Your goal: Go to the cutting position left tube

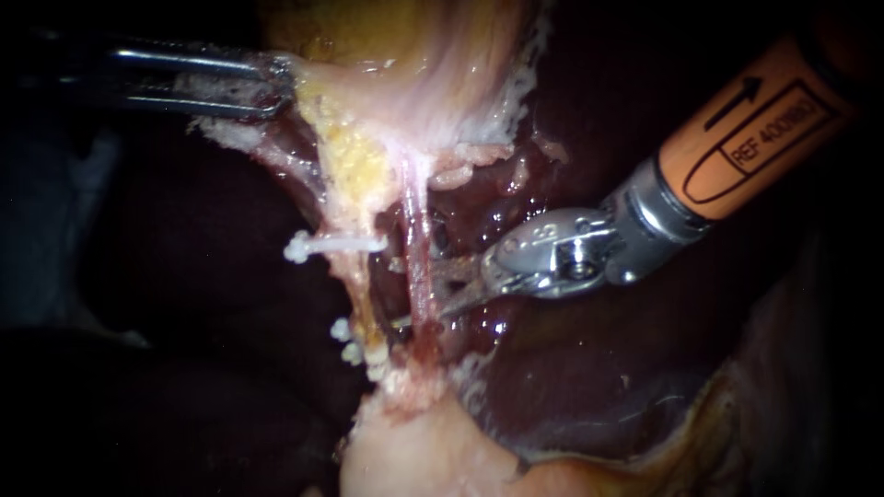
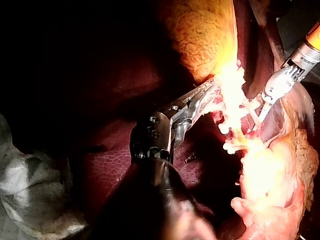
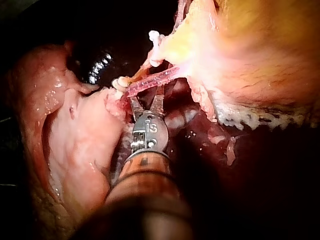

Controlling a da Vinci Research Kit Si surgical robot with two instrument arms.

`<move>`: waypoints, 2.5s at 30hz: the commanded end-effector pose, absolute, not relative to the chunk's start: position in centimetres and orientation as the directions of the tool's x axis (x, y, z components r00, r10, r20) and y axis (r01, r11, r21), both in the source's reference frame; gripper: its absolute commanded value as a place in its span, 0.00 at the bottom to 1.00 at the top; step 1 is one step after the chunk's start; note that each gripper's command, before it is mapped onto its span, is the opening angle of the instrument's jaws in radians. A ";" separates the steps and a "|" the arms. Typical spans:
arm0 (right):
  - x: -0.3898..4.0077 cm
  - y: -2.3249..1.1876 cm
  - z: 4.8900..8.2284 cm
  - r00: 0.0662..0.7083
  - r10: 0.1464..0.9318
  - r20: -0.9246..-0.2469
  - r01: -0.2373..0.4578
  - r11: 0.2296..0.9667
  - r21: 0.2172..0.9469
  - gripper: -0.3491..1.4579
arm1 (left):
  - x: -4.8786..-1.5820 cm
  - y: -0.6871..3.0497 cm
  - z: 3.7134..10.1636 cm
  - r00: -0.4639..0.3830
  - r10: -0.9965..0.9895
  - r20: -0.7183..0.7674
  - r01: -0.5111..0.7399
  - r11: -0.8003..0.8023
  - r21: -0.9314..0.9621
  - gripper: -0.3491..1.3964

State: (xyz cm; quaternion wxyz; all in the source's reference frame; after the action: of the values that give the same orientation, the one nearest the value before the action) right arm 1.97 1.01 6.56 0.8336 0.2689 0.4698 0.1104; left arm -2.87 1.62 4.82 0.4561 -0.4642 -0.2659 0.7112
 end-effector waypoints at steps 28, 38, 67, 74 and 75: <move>1.63 0.91 6.15 0.522 0.445 -0.728 0.071 0.828 0.557 0.64 | -2.86 1.62 4.81 -0.152 0.895 -0.418 -0.403 -0.443 -0.801 0.00; 1.82 0.89 6.14 0.507 0.454 -0.733 0.073 0.824 0.561 0.75 | -2.86 1.62 4.81 -0.152 0.895 -0.418 -0.403 -0.443 -0.801 0.00; 2.15 0.94 6.86 0.507 0.477 -0.718 0.092 0.798 0.595 0.74 | -2.86 1.62 4.81 -0.152 0.895 -0.418 -0.403 -0.443 -0.801 0.00; 2.18 0.95 6.88 0.503 0.484 -0.716 0.100 0.790 0.605 0.79 | -2.86 1.62 4.81 -0.152 0.895 -0.418 -0.404 -0.443 -0.801 0.00; 2.19 0.95 6.87 0.496 0.492 -0.715 0.108 0.783 0.613 0.79 | -2.86 1.62 4.81 -0.152 0.895 -0.418 -0.404 -0.443 -0.801 0.00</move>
State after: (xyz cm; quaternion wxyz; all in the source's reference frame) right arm 2.20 0.94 6.87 0.8070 0.3093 0.4891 0.1177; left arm -2.86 1.62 4.81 0.4567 -0.4642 -0.2650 0.7112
